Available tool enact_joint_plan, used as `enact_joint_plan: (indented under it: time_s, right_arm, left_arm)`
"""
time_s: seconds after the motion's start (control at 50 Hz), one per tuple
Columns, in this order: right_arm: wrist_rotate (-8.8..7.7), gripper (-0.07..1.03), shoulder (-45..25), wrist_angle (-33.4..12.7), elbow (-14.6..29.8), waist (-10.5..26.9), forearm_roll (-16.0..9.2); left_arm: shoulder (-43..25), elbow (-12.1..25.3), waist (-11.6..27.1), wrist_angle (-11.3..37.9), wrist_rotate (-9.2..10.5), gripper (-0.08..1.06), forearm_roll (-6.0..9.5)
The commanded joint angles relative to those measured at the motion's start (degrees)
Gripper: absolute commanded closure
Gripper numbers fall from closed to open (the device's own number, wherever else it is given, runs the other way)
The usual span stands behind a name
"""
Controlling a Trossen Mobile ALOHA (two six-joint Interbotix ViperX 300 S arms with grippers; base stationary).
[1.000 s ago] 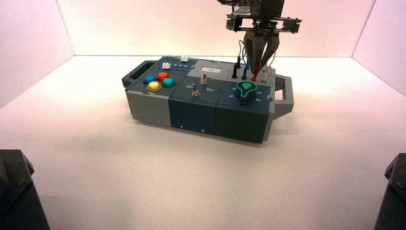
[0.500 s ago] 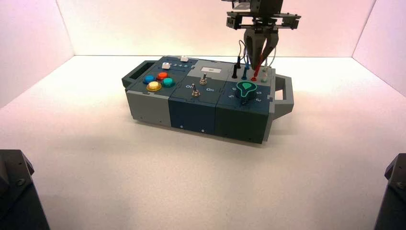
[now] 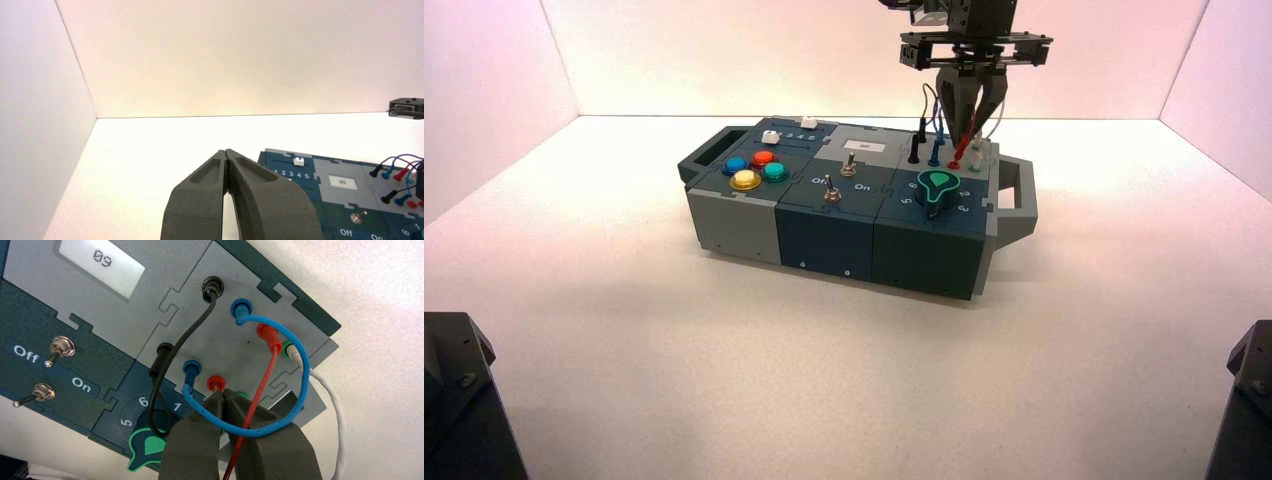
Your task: Insert the red wire.
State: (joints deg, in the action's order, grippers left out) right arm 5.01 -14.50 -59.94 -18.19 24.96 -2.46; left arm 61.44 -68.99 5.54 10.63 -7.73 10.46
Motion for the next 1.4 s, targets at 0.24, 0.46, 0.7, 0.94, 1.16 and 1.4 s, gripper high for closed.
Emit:
enact_joint_plan:
  time_s: [0.24, 0.46, 0.7, 0.94, 1.16, 1.4]
  right_arm:
    - [0.18, 0.98, 0.26, 0.79, 2.9, 0.09, 0.97]
    - [0.18, 0.98, -0.18, 1.58, 3.16, 0.09, 1.05]
    - [0.18, 0.97, -0.18, 2.37, 3.52, 0.09, 0.97]
    - [0.09, 0.95, -0.26, 2.37, 4.22, 0.09, 0.97]
    - [0.09, 0.88, -0.79, 2.37, 4.31, 0.09, 0.97]
    - [0.09, 0.8, -1.67, 2.37, 4.48, 0.09, 0.97]
  left_arm:
    - [-0.44, 2.02, -0.62, -0.7, -0.09, 1.01, -0.09]
    - [-0.44, 2.02, -0.7, -0.7, -0.18, 1.01, -0.09]
    - [-0.44, 2.02, -0.79, -0.62, -0.18, 1.01, -0.09]
    - [-0.44, 2.02, -0.79, -0.7, -0.18, 1.01, -0.09]
    - [-0.35, 2.02, -0.79, -0.7, -0.09, 1.01, -0.09]
    - [-0.35, 2.02, -0.88, -0.7, -0.18, 1.01, -0.09]
